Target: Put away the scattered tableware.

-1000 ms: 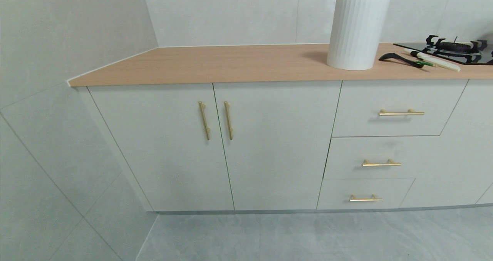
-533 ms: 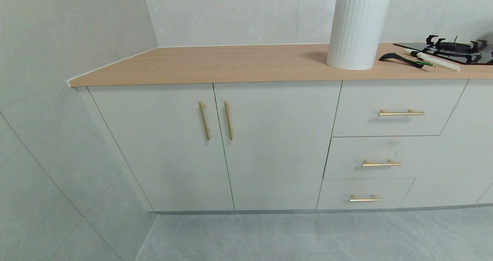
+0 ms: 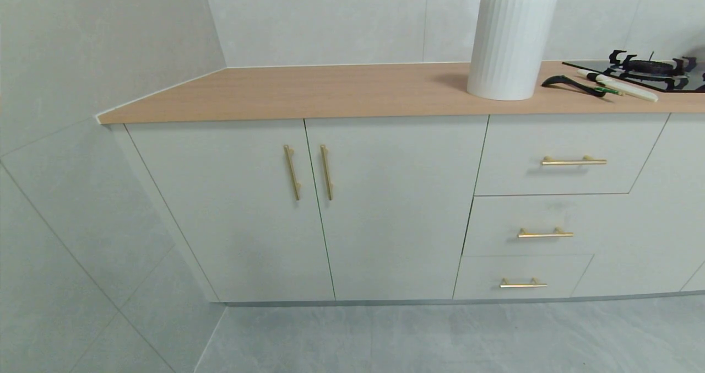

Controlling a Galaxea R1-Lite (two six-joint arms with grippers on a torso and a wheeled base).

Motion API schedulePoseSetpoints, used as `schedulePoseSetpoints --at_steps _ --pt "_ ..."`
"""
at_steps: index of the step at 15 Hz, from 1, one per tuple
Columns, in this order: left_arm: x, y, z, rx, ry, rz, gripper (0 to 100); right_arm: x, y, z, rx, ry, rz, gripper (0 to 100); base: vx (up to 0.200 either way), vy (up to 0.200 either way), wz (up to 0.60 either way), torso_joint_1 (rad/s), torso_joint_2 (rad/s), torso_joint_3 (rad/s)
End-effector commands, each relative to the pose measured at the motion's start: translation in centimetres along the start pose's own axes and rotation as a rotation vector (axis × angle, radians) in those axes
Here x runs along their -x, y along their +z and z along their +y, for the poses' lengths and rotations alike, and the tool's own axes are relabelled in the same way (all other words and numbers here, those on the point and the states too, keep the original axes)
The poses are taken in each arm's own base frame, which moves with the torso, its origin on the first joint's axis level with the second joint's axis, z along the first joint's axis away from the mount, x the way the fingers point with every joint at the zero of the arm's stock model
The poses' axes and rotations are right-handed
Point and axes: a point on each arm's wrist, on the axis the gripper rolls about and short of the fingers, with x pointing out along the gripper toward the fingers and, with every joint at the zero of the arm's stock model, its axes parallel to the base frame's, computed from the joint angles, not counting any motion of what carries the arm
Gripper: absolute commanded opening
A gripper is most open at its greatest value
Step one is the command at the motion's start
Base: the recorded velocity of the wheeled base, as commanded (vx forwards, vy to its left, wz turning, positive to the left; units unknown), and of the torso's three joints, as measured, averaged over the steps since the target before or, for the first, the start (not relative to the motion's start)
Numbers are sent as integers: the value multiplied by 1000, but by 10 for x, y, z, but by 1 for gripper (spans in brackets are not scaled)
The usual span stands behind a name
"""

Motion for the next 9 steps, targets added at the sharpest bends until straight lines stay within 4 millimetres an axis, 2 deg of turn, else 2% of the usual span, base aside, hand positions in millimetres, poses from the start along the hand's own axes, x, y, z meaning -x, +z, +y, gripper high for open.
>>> schedulePoseSetpoints --at_steps 1,2,5,6,9 --pt "0 0 0 0 1 -1 100 0 -1 1 34 65 11 100 0 0 0 0 0 0" --pt "0 0 0 -1 1 -1 100 0 -1 4 159 160 3 100 0 0 0 0 0 0" --pt "0 0 0 0 2 -1 100 0 4 3 157 136 -43 100 0 0 0 0 0 0" --pt "0 0 0 0 1 -1 100 0 -6 3 91 144 52 100 0 0 0 0 0 0" --pt "0 0 0 -1 2 -1 100 0 -4 3 48 140 45 100 0 0 0 0 0 0"
